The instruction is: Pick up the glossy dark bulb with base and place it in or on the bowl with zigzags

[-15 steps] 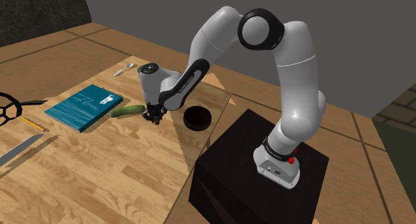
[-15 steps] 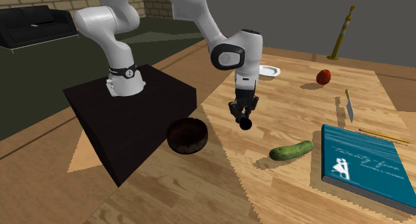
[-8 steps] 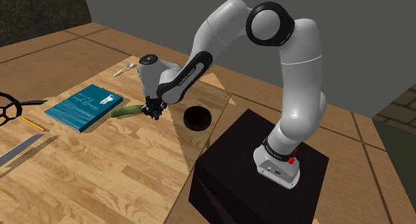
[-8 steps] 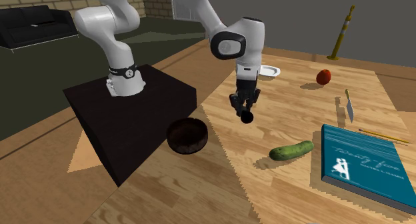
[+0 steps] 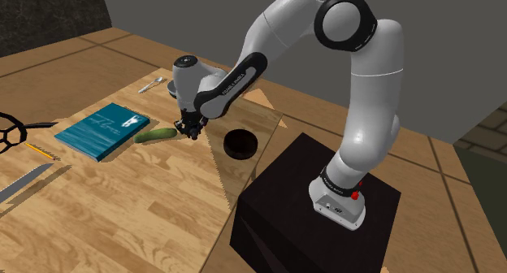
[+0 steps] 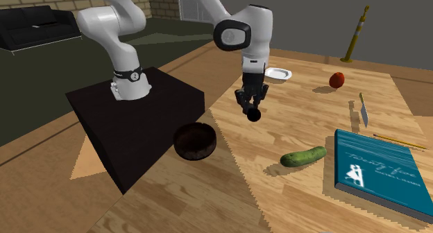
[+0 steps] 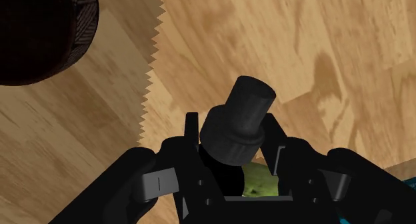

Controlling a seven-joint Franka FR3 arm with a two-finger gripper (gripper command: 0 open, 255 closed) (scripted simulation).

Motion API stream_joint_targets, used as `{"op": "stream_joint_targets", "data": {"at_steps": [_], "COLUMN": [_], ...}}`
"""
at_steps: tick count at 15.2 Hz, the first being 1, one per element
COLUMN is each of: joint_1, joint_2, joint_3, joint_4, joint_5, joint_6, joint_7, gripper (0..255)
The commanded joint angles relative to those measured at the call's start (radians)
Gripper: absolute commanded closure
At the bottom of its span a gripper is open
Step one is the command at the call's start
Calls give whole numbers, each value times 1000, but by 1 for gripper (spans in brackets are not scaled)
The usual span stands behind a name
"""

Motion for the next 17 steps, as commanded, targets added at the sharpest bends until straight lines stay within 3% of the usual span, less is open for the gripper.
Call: {"op": "stream_joint_targets", "data": {"at_steps": [1, 9, 16, 17], "joint_1": [-34, -197, -323, -319], "joint_2": [-49, -254, -414, -396], "joint_3": [5, 19, 9, 0], "joint_4": [-77, -385, -605, -603], "joint_5": [9, 81, 207, 176], "joint_6": [35, 184, 289, 302], "joint_7": [-19, -174, -401, -378], "gripper": [255, 255, 255, 255]}}
